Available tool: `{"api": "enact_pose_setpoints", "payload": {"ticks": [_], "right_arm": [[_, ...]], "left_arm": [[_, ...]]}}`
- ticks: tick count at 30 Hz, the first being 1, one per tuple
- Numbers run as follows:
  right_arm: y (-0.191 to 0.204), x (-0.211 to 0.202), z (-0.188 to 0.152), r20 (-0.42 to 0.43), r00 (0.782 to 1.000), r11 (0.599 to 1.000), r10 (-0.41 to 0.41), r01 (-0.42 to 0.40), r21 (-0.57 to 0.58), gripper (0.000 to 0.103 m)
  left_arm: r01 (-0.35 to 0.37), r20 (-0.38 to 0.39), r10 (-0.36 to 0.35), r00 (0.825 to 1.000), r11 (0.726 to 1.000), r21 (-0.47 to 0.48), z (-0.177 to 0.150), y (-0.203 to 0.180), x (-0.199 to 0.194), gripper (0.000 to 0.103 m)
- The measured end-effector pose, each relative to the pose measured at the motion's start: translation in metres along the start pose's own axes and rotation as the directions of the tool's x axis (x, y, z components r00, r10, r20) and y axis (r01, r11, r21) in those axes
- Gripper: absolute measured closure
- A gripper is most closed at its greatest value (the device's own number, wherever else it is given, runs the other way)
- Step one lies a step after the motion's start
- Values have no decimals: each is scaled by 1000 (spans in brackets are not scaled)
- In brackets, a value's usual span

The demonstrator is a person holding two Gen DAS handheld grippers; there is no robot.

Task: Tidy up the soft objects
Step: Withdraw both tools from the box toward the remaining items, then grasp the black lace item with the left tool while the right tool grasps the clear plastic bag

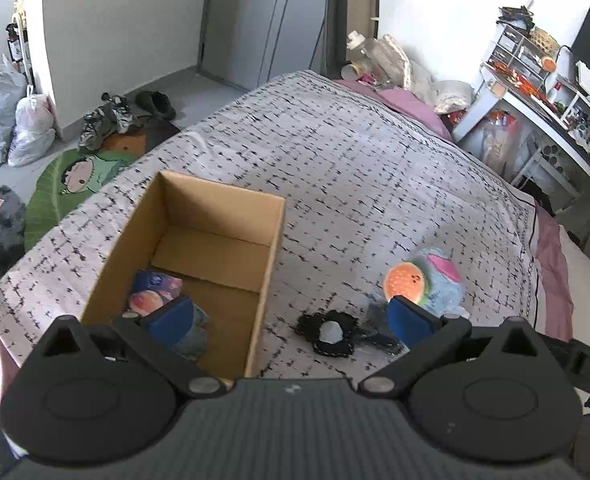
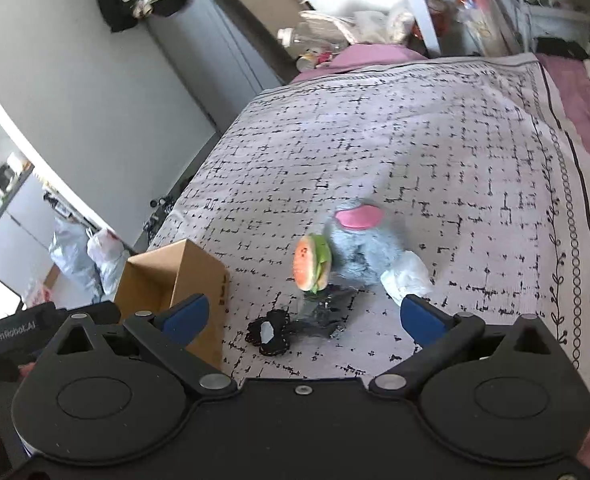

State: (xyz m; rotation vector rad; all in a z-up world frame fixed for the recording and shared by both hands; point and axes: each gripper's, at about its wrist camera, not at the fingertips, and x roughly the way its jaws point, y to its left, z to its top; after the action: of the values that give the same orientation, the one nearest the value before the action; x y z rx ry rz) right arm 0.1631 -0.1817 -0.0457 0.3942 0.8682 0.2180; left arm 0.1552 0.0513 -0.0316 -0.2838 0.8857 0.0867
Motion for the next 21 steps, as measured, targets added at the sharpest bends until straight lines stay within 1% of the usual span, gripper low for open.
{"api": "enact_pose_setpoints", "payload": {"ticks": [3,7,9,13,15,18,20,21], "right_arm": [[-10,0,1,-15,1000,1000,7,-6,24,0],[-24,0,2,-16,1000,998,8,-7,64,0],[-31,1,2,-18,1000,997,2,-1,81,0],[-42,7,2,-38,998,991,46,-41,131,0],[-46,11,2,-38,998,989,48,-42,143,1],[-47,15,0,-38,998,991,41,-36,129,7],[-49,21,-2,-58,997,989,57,-49,138,17],[-50,24,-2,-69,996,988,60,-50,143,20]], "left_arm": [[2,-12,-2,1000,1000,8,-2,-8,4,0],[15,-38,-16,999,999,-29,-3,-15,13,0],[6,-39,-7,999,1000,-19,-4,-22,17,1],[21,-56,-21,998,1000,6,-8,-35,28,1],[16,-54,-16,998,1000,6,-9,-39,34,1],[14,-50,-14,999,1000,10,-11,-44,43,2],[27,-64,-26,998,1000,16,-12,-47,52,3],[30,-68,-29,997,999,17,-13,-48,55,3]]}}
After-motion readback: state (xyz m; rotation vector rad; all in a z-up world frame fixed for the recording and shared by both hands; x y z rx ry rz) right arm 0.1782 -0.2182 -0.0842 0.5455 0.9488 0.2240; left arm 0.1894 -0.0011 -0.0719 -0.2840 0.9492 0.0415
